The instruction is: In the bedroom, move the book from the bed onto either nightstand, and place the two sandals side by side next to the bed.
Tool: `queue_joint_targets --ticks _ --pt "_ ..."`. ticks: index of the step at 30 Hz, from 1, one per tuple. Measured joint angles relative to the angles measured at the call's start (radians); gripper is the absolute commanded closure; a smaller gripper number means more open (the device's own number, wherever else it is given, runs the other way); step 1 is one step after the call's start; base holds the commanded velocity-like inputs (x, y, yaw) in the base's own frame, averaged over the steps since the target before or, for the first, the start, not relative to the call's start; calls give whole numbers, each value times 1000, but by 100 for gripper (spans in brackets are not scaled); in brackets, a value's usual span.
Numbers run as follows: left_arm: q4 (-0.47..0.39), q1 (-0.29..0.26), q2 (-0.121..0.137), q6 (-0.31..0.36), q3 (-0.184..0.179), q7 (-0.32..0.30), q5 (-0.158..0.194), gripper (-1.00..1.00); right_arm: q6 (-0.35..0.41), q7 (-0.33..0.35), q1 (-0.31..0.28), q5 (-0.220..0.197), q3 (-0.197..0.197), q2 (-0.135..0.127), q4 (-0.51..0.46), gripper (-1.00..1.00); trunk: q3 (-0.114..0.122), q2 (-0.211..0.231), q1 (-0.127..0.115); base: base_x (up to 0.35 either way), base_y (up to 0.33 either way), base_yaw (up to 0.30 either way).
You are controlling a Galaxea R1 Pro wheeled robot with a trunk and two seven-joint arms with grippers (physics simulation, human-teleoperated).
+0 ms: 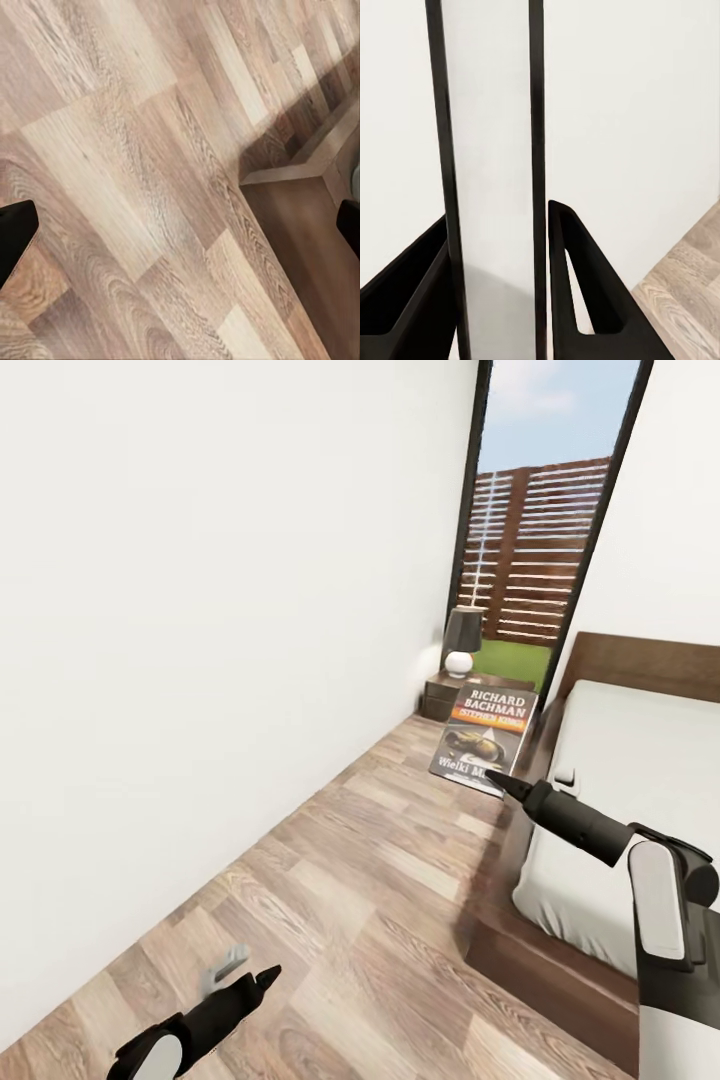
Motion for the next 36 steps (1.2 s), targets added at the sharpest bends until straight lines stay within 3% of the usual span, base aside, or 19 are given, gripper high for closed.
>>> queue_joint_targets --ticks 5,36 --pt "4 -12 0 2 -3 -1 -1 -100 0 7 0 -19 1 0 0 100 0 0 0 256 236 -220" --pt "8 -17 0 3 -5 -2 -1 -100 1 8 0 -28 3 1 0 100 0 0 0 253 250 -260"
